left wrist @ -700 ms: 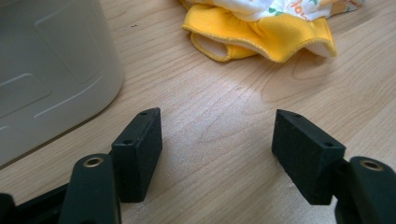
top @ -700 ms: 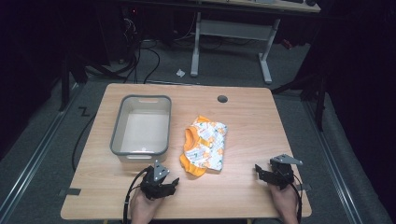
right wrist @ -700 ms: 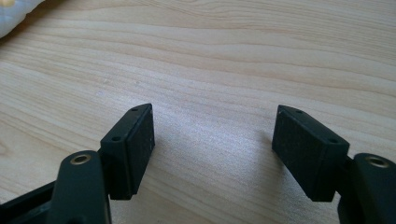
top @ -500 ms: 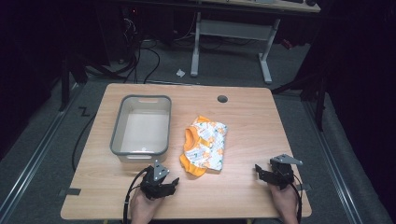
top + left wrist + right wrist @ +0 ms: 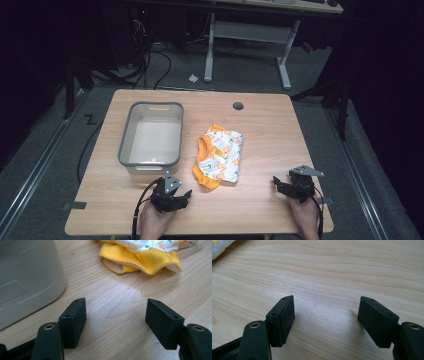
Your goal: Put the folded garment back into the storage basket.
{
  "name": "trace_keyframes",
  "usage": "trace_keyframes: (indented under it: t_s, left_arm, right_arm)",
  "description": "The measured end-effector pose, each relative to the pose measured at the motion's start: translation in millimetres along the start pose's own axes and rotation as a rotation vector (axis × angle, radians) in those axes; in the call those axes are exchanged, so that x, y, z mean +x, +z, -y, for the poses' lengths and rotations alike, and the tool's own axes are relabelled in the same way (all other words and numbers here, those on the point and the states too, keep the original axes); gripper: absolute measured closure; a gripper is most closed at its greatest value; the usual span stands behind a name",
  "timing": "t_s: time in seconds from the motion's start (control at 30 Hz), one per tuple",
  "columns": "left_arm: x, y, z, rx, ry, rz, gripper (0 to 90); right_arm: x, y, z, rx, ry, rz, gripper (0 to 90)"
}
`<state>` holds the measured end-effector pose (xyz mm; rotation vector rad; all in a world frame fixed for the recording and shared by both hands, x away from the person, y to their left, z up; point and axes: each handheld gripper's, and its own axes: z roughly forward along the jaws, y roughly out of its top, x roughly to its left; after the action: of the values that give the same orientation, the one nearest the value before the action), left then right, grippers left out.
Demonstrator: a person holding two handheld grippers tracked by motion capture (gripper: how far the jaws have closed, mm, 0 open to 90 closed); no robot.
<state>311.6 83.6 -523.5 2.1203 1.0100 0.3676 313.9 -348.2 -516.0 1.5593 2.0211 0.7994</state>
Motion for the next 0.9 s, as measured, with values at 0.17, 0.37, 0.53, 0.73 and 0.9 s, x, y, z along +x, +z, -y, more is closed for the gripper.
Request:
trace_keyframes:
  t_s: [0.17, 0.37, 0.53, 0.73, 0.9]
  left_arm:
    - [-0.1, 0.3, -0.4, -0.001, -0.011, -0.002, 33.6]
    - [-1.9, 1.2, -1.8, 0.008, 0.0, -0.013, 32.9]
    - [-3.4, 1.7, -2.7, 0.011, 0.01, -0.003, 32.9]
    - [-7.3, 1.2, -9.3, 0.02, -0.014, 0.052, 33.2]
    - [-11.5, -1.2, -19.4, 0.009, -0.006, 0.073, 33.1]
  right_arm:
    - [0.0, 0.0, 0.0, 0.0, 0.0, 0.0, 30.2]
    - [0.0, 0.0, 0.0, 0.0, 0.0, 0.0, 30.2]
    - [0.0, 0.0, 0.0, 0.0, 0.0, 0.0, 30.2]
    - [0.0, 0.0, 0.0, 0.0, -0.001, 0.0, 30.2]
    - [0.0, 0.0, 0.0, 0.0, 0.0, 0.0, 30.2]
